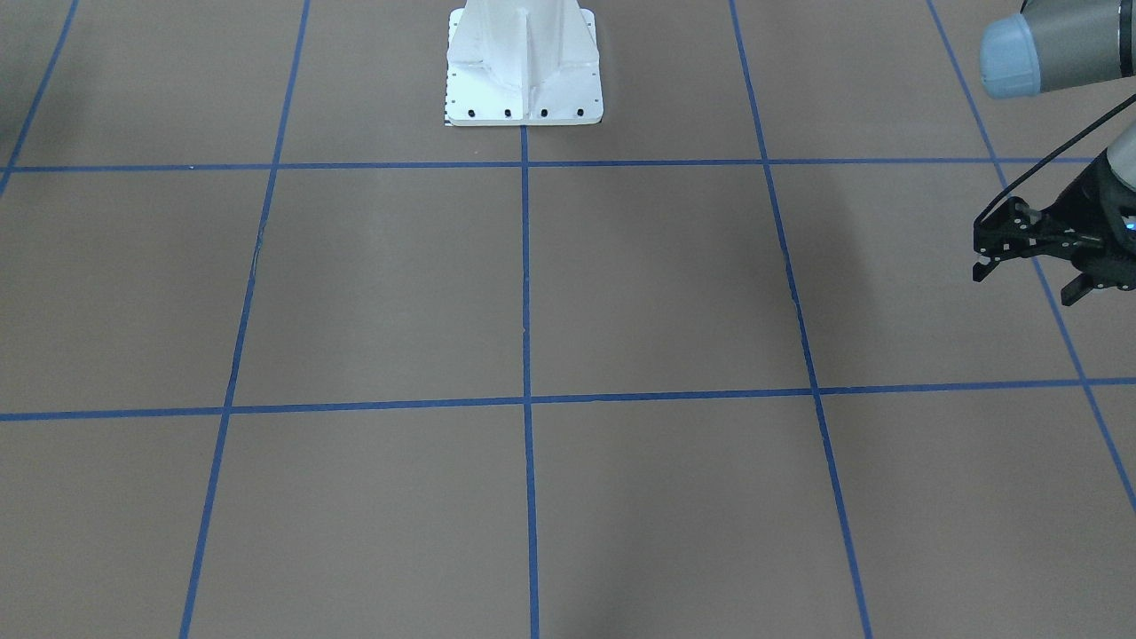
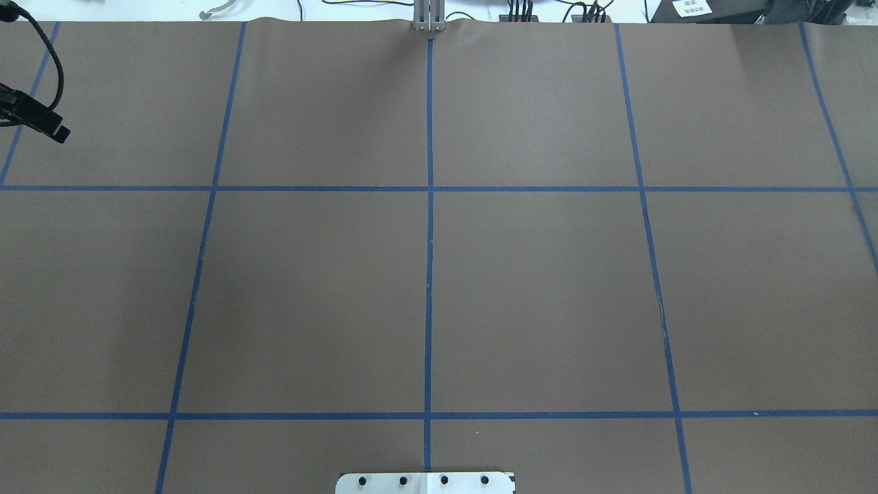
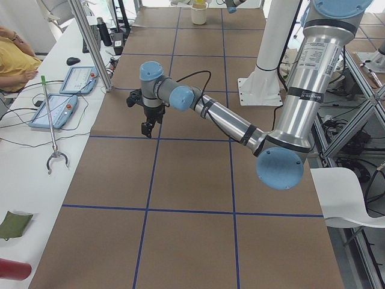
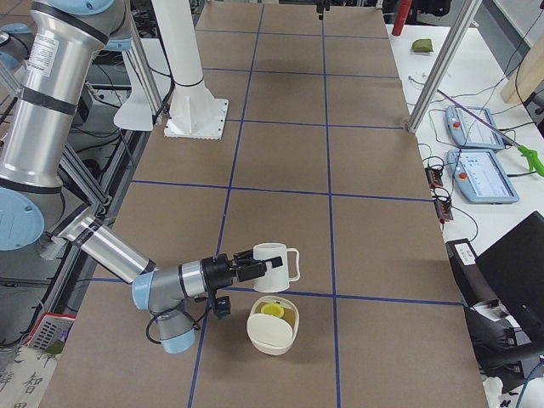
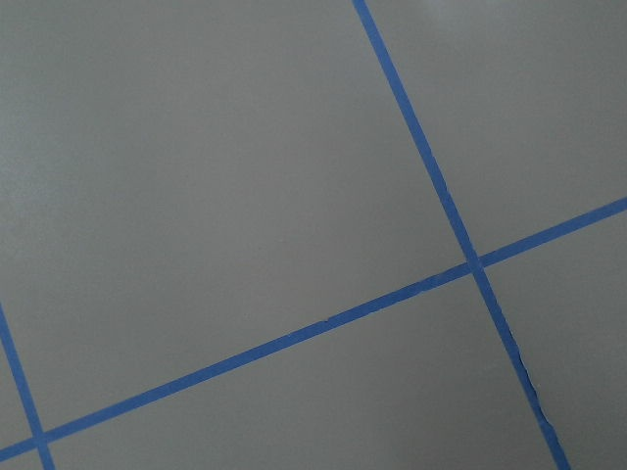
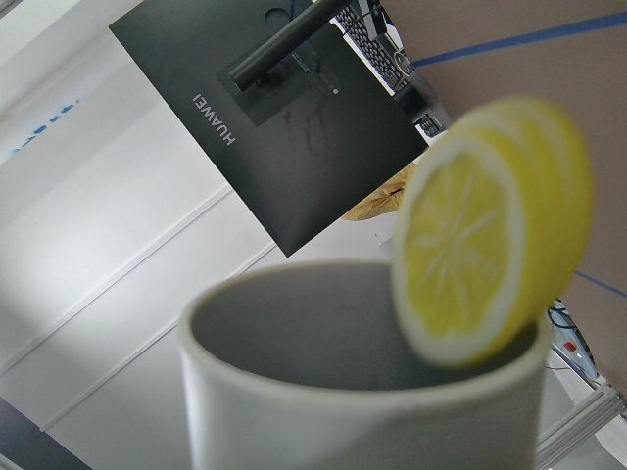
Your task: Left arm hands cup to right arm to dump lemon
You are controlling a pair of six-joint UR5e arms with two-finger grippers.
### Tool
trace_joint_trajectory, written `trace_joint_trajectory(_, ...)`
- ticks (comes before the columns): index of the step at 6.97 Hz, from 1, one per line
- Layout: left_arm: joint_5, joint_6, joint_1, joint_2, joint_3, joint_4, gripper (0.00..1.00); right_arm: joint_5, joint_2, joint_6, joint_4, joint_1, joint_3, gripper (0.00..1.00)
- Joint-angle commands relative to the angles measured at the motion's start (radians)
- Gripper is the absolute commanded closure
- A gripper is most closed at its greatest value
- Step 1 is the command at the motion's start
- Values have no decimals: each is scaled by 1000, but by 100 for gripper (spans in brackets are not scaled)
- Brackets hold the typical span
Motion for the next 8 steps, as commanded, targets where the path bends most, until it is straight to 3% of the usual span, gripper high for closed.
trace_joint_trajectory(1, 0, 0, 0, 0, 0, 0, 0, -8, 0, 31, 32, 1, -17, 100)
trace_joint_trajectory(6, 0, 0, 0, 3, -2, 0, 0, 6, -10, -36, 41, 1, -10, 100)
trace_joint_trajectory(8, 0, 0, 0, 3, -2, 0, 0, 171, -10, -355, 40, 5, 18, 100)
